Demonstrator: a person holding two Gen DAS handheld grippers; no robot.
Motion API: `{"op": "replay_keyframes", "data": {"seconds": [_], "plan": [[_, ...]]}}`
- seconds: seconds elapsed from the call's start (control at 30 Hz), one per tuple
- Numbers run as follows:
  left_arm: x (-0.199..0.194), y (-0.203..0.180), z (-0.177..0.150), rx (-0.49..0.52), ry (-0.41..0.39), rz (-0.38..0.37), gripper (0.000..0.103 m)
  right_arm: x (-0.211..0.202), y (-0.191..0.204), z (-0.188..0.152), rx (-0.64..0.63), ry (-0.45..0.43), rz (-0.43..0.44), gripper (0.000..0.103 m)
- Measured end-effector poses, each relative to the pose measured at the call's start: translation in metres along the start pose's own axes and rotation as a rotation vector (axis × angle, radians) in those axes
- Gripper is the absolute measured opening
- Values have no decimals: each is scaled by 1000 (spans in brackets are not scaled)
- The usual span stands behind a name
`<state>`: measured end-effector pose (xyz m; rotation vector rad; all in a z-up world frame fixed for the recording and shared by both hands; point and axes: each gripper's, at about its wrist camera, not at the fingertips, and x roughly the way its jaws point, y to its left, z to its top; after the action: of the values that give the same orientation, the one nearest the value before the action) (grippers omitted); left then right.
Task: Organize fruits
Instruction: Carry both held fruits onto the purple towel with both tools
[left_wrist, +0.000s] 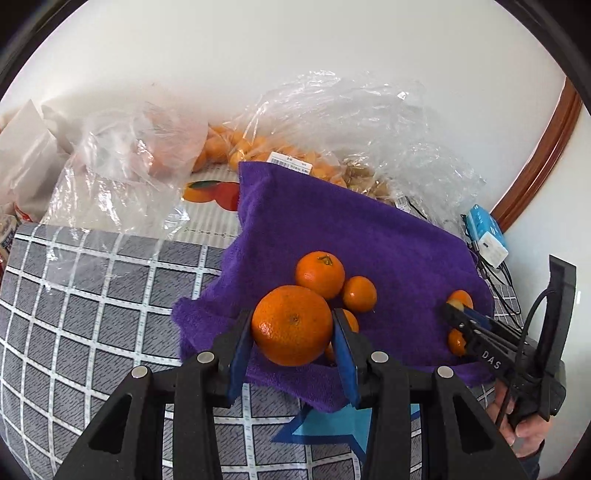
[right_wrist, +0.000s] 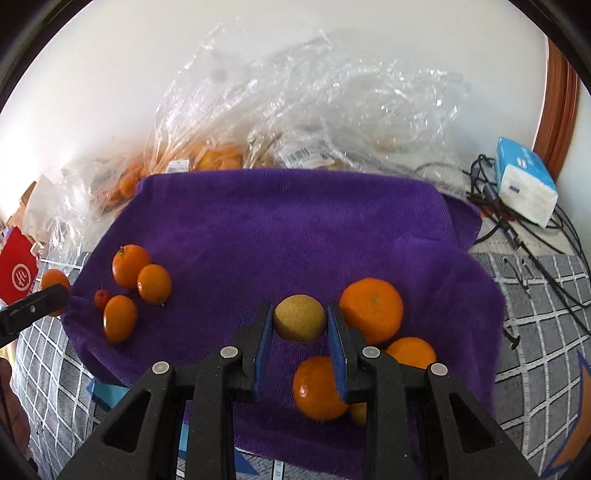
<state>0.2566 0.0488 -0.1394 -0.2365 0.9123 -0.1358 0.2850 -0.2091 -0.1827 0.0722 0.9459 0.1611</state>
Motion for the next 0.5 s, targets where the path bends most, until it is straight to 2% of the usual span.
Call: {"op": "replay_keyframes", "data": {"seconds": [0.17,0.23,0.33,0.43,0.5], "plan": [[10,-14,-1,23,18,-48,39,7,3,-2,-35,9,-30,29],[12,-21,0,38,18,-64,39,4,0,-3,-23,15,-17,30],[16,-36,0,56,28,-92,39,-9,-3,-2,-13,11,-6,38],[22,-50,-3,64,49,-130,39,-27,-4,-7,-27,-25,-45,40],[30,-61,-6,80,68,-130,39,-38,-7,-11,-31,-42,-57,40]]}}
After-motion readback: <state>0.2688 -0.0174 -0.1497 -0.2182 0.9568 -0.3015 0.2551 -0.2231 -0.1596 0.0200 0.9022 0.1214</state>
